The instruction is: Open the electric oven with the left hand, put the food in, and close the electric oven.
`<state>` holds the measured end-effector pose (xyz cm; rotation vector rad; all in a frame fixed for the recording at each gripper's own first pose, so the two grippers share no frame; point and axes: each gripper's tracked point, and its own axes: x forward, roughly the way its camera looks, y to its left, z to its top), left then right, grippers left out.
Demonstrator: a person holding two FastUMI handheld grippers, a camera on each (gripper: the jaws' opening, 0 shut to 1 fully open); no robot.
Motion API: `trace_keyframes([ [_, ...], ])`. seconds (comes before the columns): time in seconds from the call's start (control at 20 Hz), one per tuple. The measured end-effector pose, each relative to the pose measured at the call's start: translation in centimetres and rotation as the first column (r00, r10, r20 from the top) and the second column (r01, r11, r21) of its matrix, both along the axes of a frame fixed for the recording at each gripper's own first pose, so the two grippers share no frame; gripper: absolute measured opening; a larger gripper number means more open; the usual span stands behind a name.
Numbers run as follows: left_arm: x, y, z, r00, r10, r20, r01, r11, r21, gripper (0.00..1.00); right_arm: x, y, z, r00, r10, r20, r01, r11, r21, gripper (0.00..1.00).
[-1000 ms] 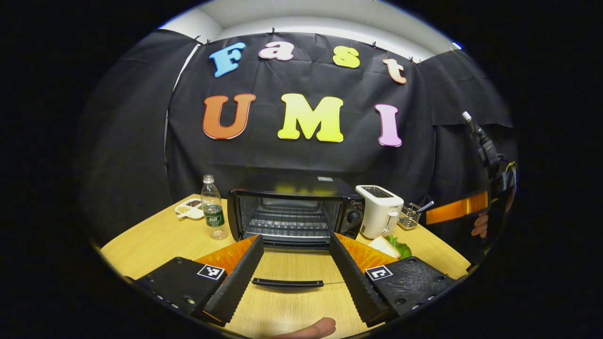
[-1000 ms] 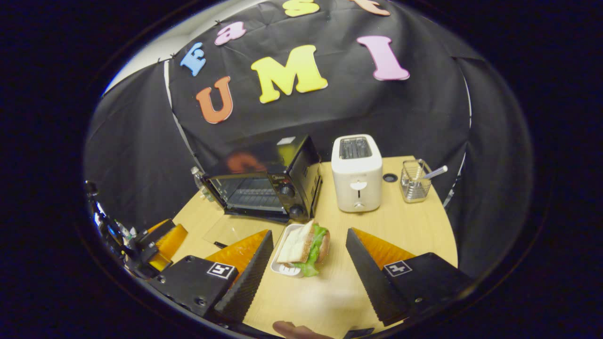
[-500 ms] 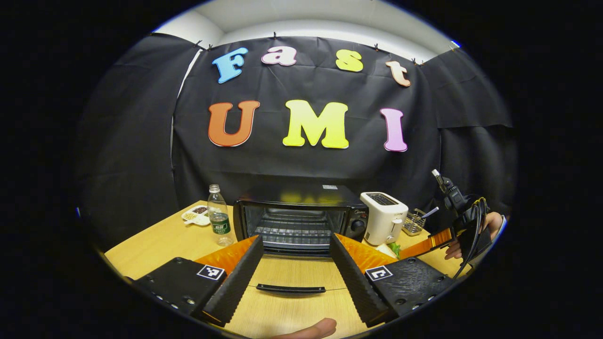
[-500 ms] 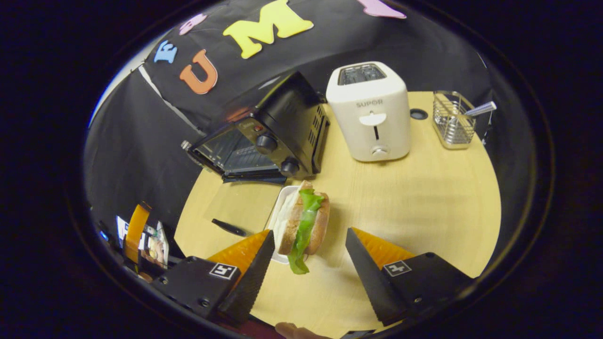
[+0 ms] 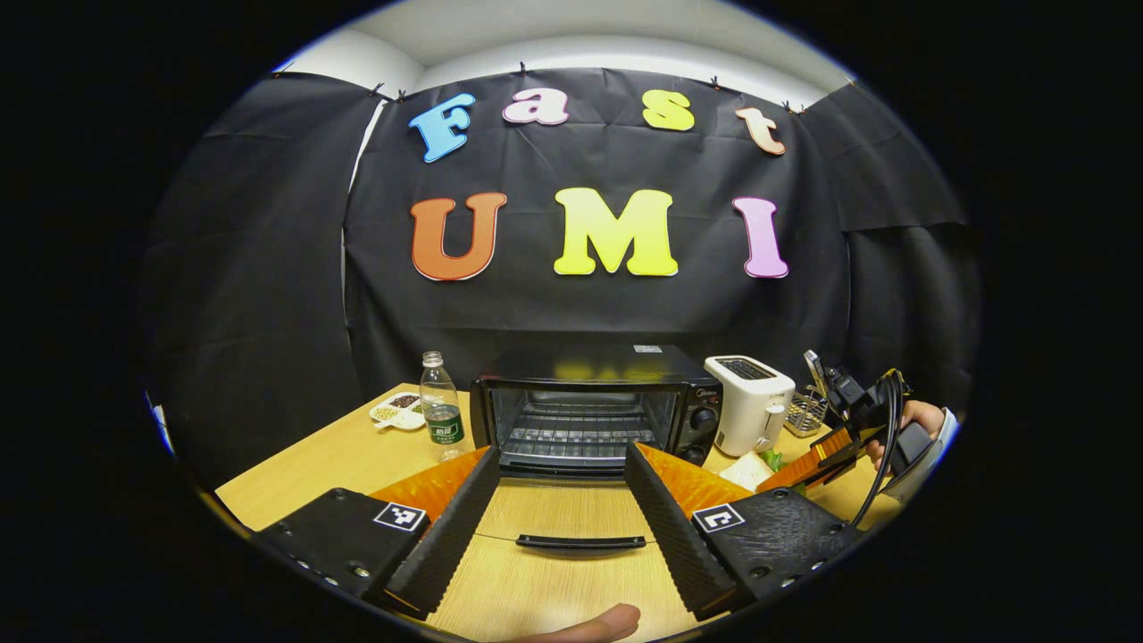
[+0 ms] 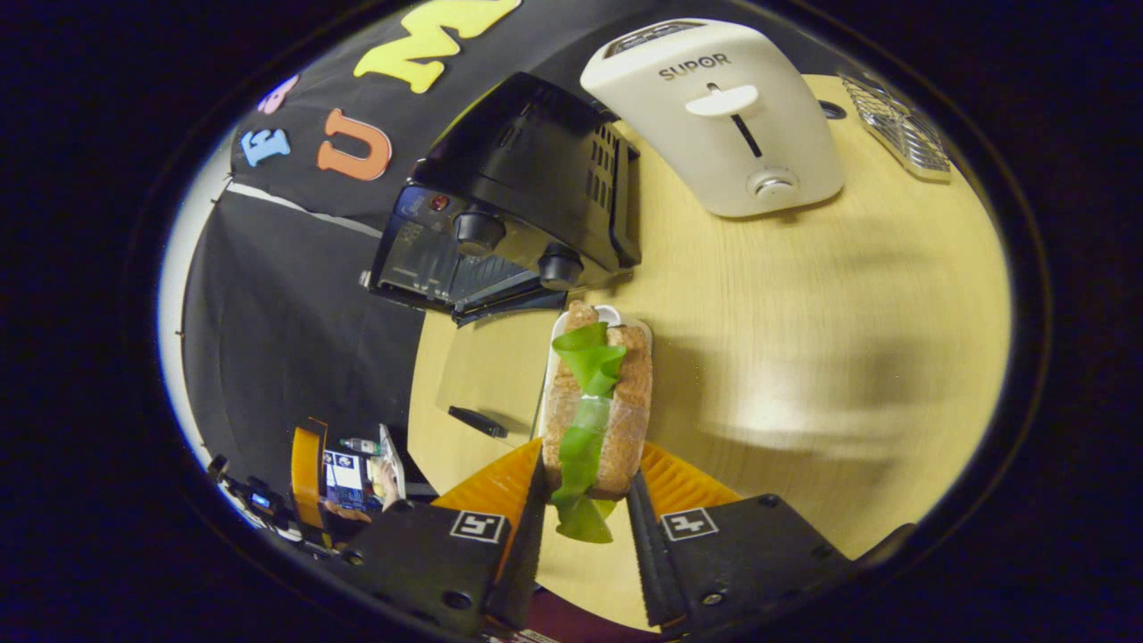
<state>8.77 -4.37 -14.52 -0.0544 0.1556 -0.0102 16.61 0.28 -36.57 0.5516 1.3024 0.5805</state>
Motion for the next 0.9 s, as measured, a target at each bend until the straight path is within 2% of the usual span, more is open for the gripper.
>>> trace_keyframes([
  [0.05,-0.3,0.2,0.2,1.0,0.0,0.005,0.0,1.0,-0.004,0.93,-0.3,-0.1,0.3,1.0,-0.005,-0.003,0.005,1.0,-0.003,0.42],
  [0.2,-1.4,1.1,0.8,1.0,0.003,0.024,-0.003,1.0,-0.013,0.93,-1.1,-0.4,1.2,1.0,-0.026,0.006,0.026,1.0,-0.013,0.4],
  [0.25,-1.9,1.6,0.8,1.0,0.003,0.022,-0.003,1.0,-0.011,0.93,-1.3,-0.4,1.7,0.999,-0.04,0.02,0.041,0.999,-0.013,0.31],
  [0.3,-2.4,2.0,0.7,1.0,0.004,0.024,-0.004,1.0,-0.01,0.93,-1.6,-0.4,2.2,0.998,-0.056,0.033,0.057,0.998,-0.013,0.4],
  [0.5,-4.1,3.8,1.0,0.999,0.003,0.041,-0.002,1.0,-0.019,0.93,-3.5,0.3,4.7,0.988,-0.139,0.068,0.139,0.99,0.012,0.4],
  [0.65,-5.4,5.0,1.1,0.998,-0.01,0.056,0.012,0.999,-0.033,0.93,-4.9,1.8,6.5,0.97,-0.215,0.115,0.21,0.976,0.056,0.4],
  [0.8,-6.6,6.2,1.8,0.996,-0.021,0.083,0.024,0.999,-0.033,0.93,-5.8,4.5,7.7,0.945,-0.289,0.157,0.27,0.954,0.128,0.4],
  [0.9,-7.1,7.8,2.3,0.994,-0.003,0.107,0.007,0.999,-0.034,0.93,-5.9,7.3,8.3,0.924,-0.342,0.17,0.306,0.93,0.206,0.39],
])
